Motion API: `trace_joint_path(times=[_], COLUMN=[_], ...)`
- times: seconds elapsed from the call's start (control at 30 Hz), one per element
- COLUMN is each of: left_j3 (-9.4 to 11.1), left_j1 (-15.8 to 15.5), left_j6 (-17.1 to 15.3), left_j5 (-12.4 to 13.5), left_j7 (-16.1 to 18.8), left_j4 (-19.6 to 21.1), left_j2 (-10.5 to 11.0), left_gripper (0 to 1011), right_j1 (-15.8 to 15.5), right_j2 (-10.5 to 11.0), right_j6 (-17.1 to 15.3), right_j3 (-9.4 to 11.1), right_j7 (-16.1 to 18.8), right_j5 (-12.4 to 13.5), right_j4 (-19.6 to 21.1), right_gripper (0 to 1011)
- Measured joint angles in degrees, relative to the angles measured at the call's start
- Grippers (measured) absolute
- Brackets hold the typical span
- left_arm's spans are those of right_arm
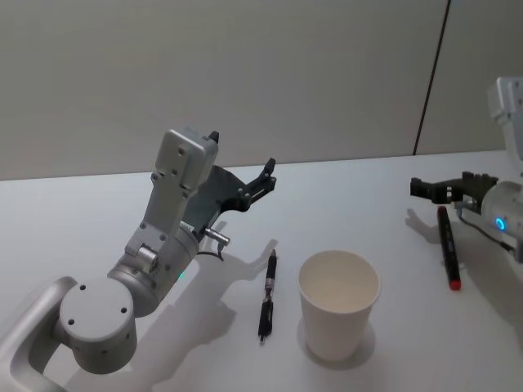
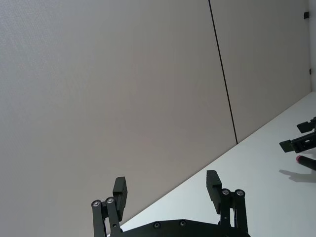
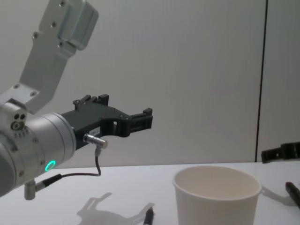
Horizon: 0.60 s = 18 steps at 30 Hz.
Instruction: Place the pen into the pen holder.
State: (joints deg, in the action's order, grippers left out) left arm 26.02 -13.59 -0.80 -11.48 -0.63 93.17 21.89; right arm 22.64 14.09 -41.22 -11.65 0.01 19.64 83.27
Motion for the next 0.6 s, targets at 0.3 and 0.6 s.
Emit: trace_joint_path(times=[0.3,0.6], left_j3=[0.0,0.0], left_j1=[0.0,0.0], left_j6=[0.0,0.0], left_j5=[0.0,0.0], left_j7=[0.0,0.0], left_j4=[0.0,0.0], left_j2=[0.0,0.0], left_gripper=[1001,1001], right_j1=[-1.77,-3.13], right_j2=[-0.37,-0.58], right_j6=[-0.46,-0.49], right_j3=[-0.05,-0.05], right_j7=[-1.86,-3.29], right_j5=[1.2,1.8], right_j4=[0.92,1.5], right_gripper=[1001,1001])
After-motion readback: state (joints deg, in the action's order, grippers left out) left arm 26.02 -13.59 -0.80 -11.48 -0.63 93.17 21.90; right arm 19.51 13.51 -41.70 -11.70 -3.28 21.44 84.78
